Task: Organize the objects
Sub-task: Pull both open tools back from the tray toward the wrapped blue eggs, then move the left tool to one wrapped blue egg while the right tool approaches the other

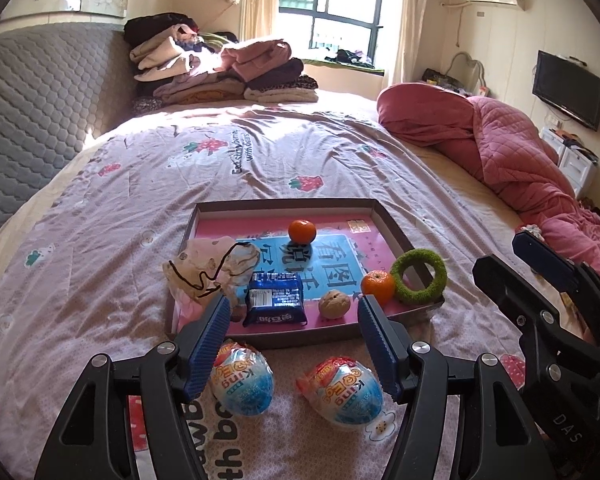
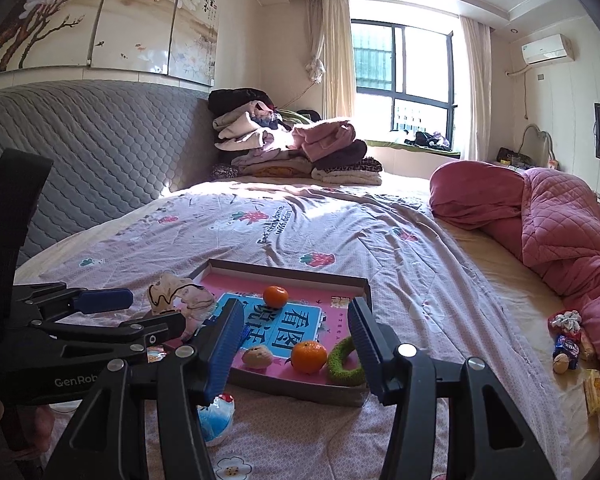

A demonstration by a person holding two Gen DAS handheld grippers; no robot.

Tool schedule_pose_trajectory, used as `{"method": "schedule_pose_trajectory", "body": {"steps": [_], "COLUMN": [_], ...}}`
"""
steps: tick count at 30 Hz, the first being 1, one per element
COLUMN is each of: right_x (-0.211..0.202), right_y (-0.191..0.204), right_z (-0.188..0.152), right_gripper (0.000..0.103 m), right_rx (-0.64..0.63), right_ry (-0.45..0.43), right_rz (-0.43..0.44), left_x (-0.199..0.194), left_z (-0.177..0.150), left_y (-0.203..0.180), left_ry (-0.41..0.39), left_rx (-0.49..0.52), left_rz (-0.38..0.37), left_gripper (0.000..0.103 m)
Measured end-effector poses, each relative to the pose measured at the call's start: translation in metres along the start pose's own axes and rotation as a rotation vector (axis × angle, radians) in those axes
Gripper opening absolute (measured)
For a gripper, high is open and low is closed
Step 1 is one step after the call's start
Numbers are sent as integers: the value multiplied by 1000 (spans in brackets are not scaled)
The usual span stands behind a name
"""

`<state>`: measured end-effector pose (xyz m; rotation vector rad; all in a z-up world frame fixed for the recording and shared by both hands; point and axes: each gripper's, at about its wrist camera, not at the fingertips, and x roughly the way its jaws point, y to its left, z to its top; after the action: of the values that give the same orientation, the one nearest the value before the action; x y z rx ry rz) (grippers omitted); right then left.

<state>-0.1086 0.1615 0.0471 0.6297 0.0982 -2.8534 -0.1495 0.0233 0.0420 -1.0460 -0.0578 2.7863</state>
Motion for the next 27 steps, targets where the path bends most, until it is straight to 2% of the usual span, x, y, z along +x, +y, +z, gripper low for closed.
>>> {"method": "schedule_pose_trajectory", "body": {"steps": [3,14,27], "right_x": [-6,-10,11], "right_y": [7,33,58], "right_z": [0,-15,-50], "right_gripper": [61,62,62], "right_rx": [-9,-51,-113], "right_ry": [-4,57,175], "right_rz": [14,45,76], "left_x": [-7,-22,7], "left_z": [-2,-19,-48], "left_y": [4,28,44], "left_ry": [-3,7,100], "left_rx": [0,-17,-14], "left_rz": [6,32,50], "left_gripper": [68,68,68]}}
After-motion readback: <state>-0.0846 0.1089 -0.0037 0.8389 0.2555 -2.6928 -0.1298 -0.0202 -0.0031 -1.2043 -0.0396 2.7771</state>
